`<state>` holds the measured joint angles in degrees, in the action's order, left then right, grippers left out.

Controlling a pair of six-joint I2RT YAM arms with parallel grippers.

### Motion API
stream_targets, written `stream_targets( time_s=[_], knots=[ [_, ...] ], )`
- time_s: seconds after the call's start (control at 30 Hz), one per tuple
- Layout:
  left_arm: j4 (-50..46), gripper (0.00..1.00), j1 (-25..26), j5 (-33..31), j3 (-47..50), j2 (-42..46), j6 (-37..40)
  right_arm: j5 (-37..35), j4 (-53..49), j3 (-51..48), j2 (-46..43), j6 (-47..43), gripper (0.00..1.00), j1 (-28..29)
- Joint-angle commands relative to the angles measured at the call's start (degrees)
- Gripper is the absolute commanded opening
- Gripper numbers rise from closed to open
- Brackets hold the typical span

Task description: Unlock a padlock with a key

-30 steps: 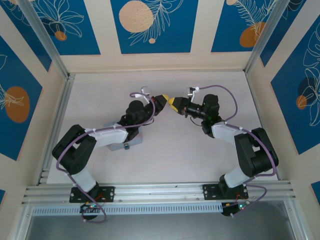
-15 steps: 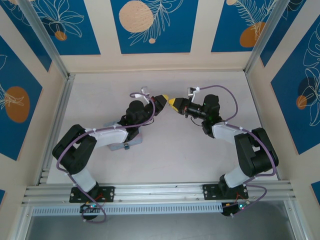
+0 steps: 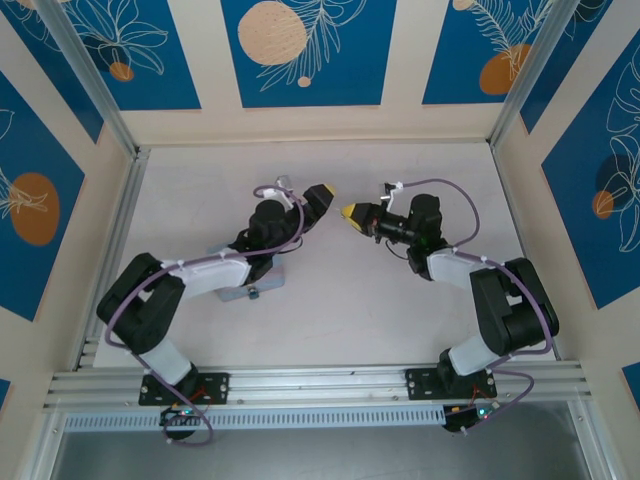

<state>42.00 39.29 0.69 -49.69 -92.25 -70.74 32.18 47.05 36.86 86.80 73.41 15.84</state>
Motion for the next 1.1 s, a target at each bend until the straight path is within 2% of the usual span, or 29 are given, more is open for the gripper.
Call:
stream_targets(
  time_s=[0.0,0.07,0.3,0.47,0.6,0.73,0.93,1.07],
  knots=[
    [-8.95,0.88,-2.02,-1.08,1.56,6.92,1.57,0.53,-3.40,-1.38,-3.02,-2.40,0.00,-0.96],
    [-16.13,0.92,-2.95,-1.43,2.41,11.20,3.42,0.65,-5.73,-1.86,-3.93,-3.34,0.00,-1.28],
    [-54.73,1.00,-7.95,-6.40,3.21,28.39,12.05,0.95,-13.60,-2.91,-6.55,-7.17,0.00,-1.44],
    [-69.26,1.00,-14.26,-5.98,7.73,38.17,13.14,1.26,-15.73,-3.18,-6.54,-8.69,0.00,-1.51],
    [-74.15,1.00,-17.51,-6.83,11.08,41.72,14.46,1.48,-16.35,-3.51,-6.24,-9.33,0.00,-1.58],
    [-74.52,1.00,-19.62,-6.99,14.33,41.64,14.80,1.61,-16.93,-4.36,-7.04,-9.73,0.00,-1.96],
    [-71.59,1.00,-20.54,-8.69,17.90,41.46,16.27,1.69,-20.23,-5.03,-9.82,-11.23,0.00,-3.14],
    [-67.41,1.00,-20.64,-7.65,19.16,41.34,17.54,1.74,-21.92,-4.97,-11.11,-12.21,0.00,-3.79]
  ],
)
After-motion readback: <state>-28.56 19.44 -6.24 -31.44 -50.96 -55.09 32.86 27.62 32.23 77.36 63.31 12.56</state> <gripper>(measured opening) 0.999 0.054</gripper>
